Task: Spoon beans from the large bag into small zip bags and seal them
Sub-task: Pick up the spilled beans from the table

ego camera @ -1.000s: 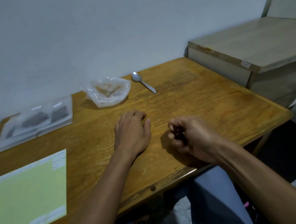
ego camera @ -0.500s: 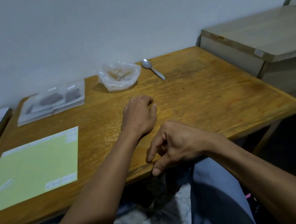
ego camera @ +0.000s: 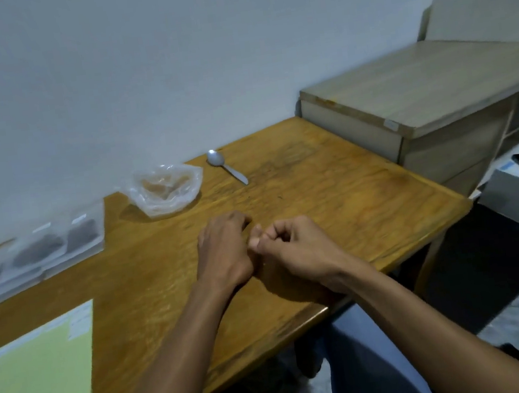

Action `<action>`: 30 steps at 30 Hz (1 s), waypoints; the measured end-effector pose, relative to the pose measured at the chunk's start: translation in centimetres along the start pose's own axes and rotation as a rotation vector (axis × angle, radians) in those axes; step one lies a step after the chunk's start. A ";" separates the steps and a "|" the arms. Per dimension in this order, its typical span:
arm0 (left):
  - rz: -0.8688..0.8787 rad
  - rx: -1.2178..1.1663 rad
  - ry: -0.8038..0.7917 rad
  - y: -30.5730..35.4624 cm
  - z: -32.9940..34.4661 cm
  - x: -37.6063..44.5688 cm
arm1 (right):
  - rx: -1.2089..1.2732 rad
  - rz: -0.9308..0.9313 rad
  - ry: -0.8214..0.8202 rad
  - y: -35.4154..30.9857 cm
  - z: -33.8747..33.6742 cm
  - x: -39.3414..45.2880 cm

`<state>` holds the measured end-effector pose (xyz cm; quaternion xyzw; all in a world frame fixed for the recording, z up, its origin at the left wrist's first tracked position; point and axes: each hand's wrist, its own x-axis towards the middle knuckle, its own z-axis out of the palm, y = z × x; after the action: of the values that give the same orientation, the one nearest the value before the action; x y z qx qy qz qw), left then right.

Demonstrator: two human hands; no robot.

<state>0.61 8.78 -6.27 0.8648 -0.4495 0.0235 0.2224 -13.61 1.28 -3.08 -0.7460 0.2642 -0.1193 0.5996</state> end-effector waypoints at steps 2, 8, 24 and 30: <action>0.087 -0.009 -0.070 2.3 1.0 1.0 | 0.210 0.097 0.108 0.2 -1.6 0.3; 0.462 -0.106 -0.289 12.8 5.9 4.0 | 0.809 0.102 0.595 2.4 -8.4 -3.2; 0.859 -0.066 -0.427 22.2 10.2 2.7 | 0.134 0.757 1.448 24.1 -11.0 -12.7; 0.856 -0.093 -0.428 22.1 10.4 3.0 | 0.128 0.869 1.334 28.4 -9.5 -13.2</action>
<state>-16.66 -8.68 -6.92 0.5767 -0.8013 -0.0856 0.1339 -36.46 -3.56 -26.01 -0.3116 0.8271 -0.3110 0.3495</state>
